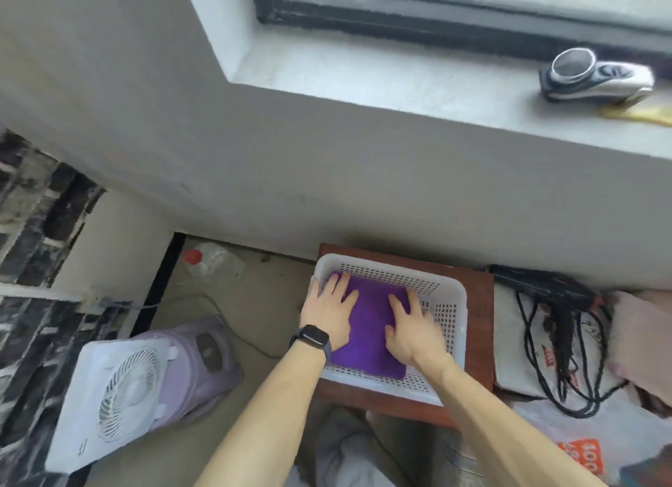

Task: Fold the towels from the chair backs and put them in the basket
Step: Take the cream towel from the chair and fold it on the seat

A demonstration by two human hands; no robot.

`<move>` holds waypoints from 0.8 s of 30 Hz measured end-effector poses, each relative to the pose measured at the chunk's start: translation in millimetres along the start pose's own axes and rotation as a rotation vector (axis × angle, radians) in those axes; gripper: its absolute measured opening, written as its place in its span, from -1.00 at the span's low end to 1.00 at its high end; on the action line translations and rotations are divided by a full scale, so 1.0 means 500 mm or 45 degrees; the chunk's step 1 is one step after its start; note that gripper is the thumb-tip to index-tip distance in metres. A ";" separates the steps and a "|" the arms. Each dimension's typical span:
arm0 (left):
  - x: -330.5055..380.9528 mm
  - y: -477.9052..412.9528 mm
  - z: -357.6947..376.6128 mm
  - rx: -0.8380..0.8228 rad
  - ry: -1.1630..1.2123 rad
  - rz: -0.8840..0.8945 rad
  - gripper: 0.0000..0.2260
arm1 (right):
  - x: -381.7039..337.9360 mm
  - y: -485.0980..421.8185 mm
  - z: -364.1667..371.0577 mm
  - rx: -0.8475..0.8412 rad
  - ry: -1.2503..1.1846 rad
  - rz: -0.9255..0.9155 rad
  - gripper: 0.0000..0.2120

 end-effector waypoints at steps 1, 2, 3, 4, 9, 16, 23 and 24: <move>-0.012 0.033 -0.012 0.028 0.056 -0.033 -0.45 | -0.009 0.026 -0.022 0.087 0.014 -0.021 -0.40; -0.027 0.073 -0.018 0.050 0.141 -0.077 -0.48 | -0.022 0.057 -0.040 0.167 0.025 -0.055 -0.43; -0.046 0.117 -0.019 0.077 0.235 -0.127 -0.49 | -0.043 0.090 -0.050 0.224 0.026 -0.106 -0.45; -0.069 0.162 -0.015 0.109 0.324 -0.183 -0.51 | -0.068 0.123 -0.052 0.254 0.018 -0.167 -0.46; -0.237 0.437 0.097 0.223 0.774 -0.615 -0.52 | -0.260 0.271 0.010 0.233 0.043 -0.491 -0.59; -0.397 0.993 0.352 0.478 1.219 -1.301 -0.55 | -0.704 0.578 0.219 0.055 0.346 -1.318 -0.77; -0.376 1.565 0.575 0.733 1.294 -1.881 -0.57 | -0.983 1.008 0.543 -0.199 0.553 -1.859 -0.79; -0.364 1.640 0.599 0.772 1.300 -1.961 -0.58 | -1.004 1.067 0.591 -0.230 0.584 -1.931 -0.77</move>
Point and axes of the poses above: each hand's wrist, its own y-axis away from the middle knuckle, its own z-axis out of the palm, x = y × z, the point moved 10 cm from there along -y, towards the middle knuckle, and after that the axes turned 3 degrees about -z, right-handed, at the moved point
